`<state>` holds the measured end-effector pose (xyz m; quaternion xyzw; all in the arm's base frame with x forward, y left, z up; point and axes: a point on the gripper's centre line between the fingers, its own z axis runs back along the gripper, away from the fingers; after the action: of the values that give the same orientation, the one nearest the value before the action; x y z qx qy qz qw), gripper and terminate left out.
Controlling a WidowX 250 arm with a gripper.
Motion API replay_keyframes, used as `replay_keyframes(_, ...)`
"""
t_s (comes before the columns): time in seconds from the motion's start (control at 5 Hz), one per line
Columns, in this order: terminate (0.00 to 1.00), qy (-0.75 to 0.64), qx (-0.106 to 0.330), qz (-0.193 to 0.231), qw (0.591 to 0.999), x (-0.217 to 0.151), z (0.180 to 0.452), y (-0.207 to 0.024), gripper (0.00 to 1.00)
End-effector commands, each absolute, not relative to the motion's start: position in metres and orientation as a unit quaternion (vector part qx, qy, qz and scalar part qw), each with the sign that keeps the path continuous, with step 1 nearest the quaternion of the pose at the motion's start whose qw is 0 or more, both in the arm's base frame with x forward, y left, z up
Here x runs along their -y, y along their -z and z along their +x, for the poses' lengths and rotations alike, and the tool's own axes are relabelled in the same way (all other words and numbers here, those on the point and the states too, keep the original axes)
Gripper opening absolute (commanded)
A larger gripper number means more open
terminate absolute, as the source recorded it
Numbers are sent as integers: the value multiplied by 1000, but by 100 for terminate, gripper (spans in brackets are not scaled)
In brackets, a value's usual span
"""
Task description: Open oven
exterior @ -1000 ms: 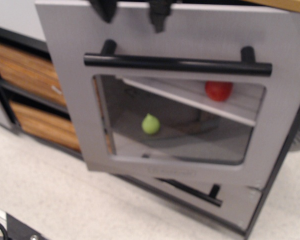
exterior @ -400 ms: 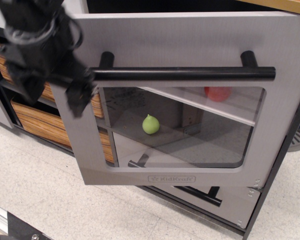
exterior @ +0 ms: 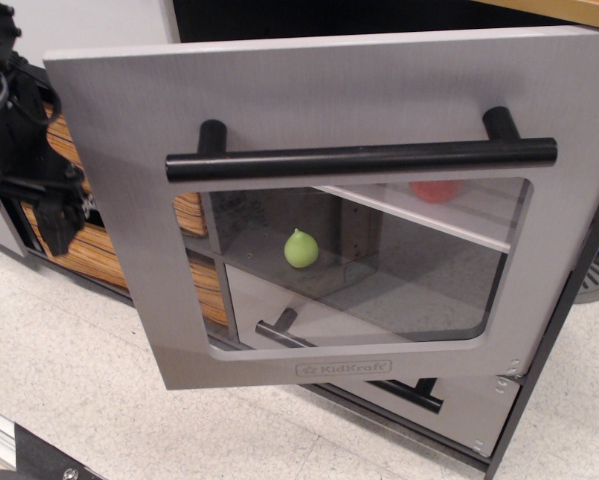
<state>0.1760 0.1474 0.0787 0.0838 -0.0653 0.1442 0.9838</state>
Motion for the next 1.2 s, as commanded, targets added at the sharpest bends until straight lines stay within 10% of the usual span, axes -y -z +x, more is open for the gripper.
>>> replay_keyframes(0.0, 0, -242, 119, 85, 959, -181, 205, -122, 100)
replay_keyframes(1.0, 0, -38, 2, 47, 998, -124, 160, -111, 100)
